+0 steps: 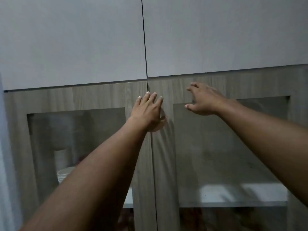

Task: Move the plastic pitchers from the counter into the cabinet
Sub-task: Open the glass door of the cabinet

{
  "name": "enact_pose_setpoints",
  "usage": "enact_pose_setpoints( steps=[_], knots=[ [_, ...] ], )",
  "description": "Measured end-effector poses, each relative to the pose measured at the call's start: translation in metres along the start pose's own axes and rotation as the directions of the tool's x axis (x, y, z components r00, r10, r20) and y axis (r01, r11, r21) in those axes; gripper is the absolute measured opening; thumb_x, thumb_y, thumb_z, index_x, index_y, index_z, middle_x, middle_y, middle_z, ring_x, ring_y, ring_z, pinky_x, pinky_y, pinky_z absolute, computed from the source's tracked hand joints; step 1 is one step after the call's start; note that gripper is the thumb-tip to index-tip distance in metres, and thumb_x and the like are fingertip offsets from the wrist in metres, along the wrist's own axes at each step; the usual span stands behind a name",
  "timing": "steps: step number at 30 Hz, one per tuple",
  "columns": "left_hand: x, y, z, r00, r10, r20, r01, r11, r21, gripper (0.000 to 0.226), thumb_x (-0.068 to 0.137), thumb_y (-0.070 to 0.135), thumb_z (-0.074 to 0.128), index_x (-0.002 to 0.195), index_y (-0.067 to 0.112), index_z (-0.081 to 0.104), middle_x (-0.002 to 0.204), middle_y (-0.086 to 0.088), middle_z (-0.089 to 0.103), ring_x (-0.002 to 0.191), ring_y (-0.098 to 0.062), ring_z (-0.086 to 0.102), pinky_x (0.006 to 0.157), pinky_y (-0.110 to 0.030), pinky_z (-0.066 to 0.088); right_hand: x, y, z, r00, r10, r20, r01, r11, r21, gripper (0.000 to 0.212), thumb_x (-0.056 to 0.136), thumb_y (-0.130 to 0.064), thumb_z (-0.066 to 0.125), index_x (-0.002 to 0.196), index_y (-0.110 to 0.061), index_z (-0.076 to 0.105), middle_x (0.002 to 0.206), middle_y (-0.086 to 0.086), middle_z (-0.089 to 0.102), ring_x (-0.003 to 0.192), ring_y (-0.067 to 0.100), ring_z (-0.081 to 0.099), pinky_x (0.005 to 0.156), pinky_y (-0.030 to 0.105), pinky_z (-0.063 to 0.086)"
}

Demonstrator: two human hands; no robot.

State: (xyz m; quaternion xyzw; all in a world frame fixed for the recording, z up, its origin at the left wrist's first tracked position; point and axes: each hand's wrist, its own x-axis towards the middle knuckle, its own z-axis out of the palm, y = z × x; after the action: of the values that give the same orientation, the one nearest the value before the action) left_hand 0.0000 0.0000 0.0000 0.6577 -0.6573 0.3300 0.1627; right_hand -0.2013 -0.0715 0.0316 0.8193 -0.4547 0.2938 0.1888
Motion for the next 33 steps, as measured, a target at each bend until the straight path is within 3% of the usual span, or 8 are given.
enact_pose_setpoints(
  steps=[6, 11, 16, 19, 24, 29, 31, 33],
  knots=[
    [0.051, -0.006, 0.015, 0.992, -0.048, -0.119, 0.056, 0.997, 0.061, 0.099, 0.092, 0.058, 0.055, 0.161, 0.012, 0.002, 0.171, -0.013, -0.001, 0.158, -0.031, -0.002, 0.127, -0.05, 0.004, 0.042, 0.001, 0.012, 0.973, -0.111, -0.202, 0.094, 0.991, -0.093, 0.074, 0.087, -0.047, 0.057, 0.149, -0.016, 0.034, 0.147, 0.009, 0.037, 0.136, 0.028, 0.039, 0.111, 0.047, 0.034],
    [0.069, -0.005, 0.008, 0.979, -0.049, -0.196, 0.069, 0.993, 0.097, 0.122, 0.069, 0.069, 0.074, 0.16, 0.014, 0.013, 0.158, -0.013, 0.028, 0.149, -0.034, 0.025, 0.125, -0.049, 0.016, 0.055, 0.008, 0.019, 0.941, -0.149, -0.305, 0.109, 0.984, -0.143, 0.063, 0.087, -0.044, 0.054, 0.144, -0.021, 0.04, 0.138, 0.008, 0.045, 0.128, 0.028, 0.044, 0.105, 0.046, 0.032],
    [0.065, 0.002, -0.021, 0.987, -0.082, -0.137, 0.098, 0.988, 0.117, 0.109, 0.062, 0.068, 0.08, 0.148, 0.017, 0.035, 0.142, -0.012, 0.043, 0.137, -0.033, 0.04, 0.112, -0.049, 0.034, 0.053, -0.004, 0.003, 0.965, -0.037, -0.26, 0.039, 0.999, 0.003, 0.048, 0.087, -0.04, 0.052, 0.131, -0.022, 0.051, 0.134, 0.007, 0.048, 0.127, 0.028, 0.044, 0.1, 0.048, 0.034],
    [0.052, 0.008, -0.04, 0.986, -0.101, -0.133, 0.115, 0.988, 0.101, 0.103, 0.062, 0.064, 0.082, 0.142, 0.016, 0.04, 0.139, -0.013, 0.044, 0.133, -0.034, 0.04, 0.107, -0.049, 0.037, 0.043, -0.012, -0.004, 0.95, -0.009, -0.311, 0.033, 0.997, 0.073, 0.041, 0.09, -0.042, 0.05, 0.125, -0.02, 0.054, 0.132, 0.007, 0.05, 0.125, 0.029, 0.044, 0.097, 0.048, 0.036],
    [0.012, 0.019, -0.076, 0.97, -0.095, -0.222, 0.091, 0.995, -0.029, 0.102, 0.055, 0.066, 0.085, 0.137, 0.02, 0.044, 0.134, -0.01, 0.046, 0.131, -0.033, 0.039, 0.104, -0.046, 0.035, 0.01, -0.016, -0.027, 0.892, 0.047, -0.449, 0.054, 0.976, 0.21, 0.036, 0.095, -0.049, 0.042, 0.112, -0.02, 0.056, 0.121, 0.007, 0.056, 0.116, 0.029, 0.048, 0.093, 0.047, 0.038],
    [-0.036, 0.045, -0.115, 0.924, -0.077, -0.375, -0.013, 0.972, -0.233, 0.079, 0.072, 0.046, 0.081, 0.141, 0.025, 0.047, 0.135, -0.007, 0.045, 0.123, -0.029, 0.048, 0.1, -0.04, 0.039, -0.029, -0.028, -0.054, 0.78, 0.158, -0.605, 0.021, 0.96, 0.278, 0.044, 0.097, -0.05, 0.032, 0.092, -0.013, 0.056, 0.109, 0.013, 0.058, 0.107, 0.033, 0.05, 0.085, 0.044, 0.042],
    [-0.052, 0.059, -0.128, 0.887, -0.101, -0.451, -0.097, 0.914, -0.395, 0.066, 0.079, 0.035, 0.079, 0.137, 0.02, 0.052, 0.131, -0.009, 0.049, 0.112, -0.025, 0.055, 0.088, -0.03, 0.046, -0.048, -0.025, -0.071, 0.749, 0.195, -0.634, 0.025, 0.947, 0.321, 0.044, 0.097, -0.051, 0.029, 0.086, -0.014, 0.051, 0.103, 0.012, 0.057, 0.102, 0.031, 0.05, 0.082, 0.041, 0.04],
    [-0.068, 0.075, -0.139, 0.827, -0.145, -0.543, -0.19, 0.838, -0.512, 0.053, 0.084, 0.025, 0.076, 0.132, 0.013, 0.057, 0.127, -0.01, 0.057, 0.107, -0.022, 0.059, 0.08, -0.015, 0.04, -0.068, -0.018, -0.089, 0.74, 0.209, -0.639, 0.05, 0.931, 0.362, 0.043, 0.097, -0.05, 0.028, 0.081, -0.014, 0.046, 0.095, 0.008, 0.052, 0.095, 0.028, 0.048, 0.079, 0.042, 0.04]
  ],
)
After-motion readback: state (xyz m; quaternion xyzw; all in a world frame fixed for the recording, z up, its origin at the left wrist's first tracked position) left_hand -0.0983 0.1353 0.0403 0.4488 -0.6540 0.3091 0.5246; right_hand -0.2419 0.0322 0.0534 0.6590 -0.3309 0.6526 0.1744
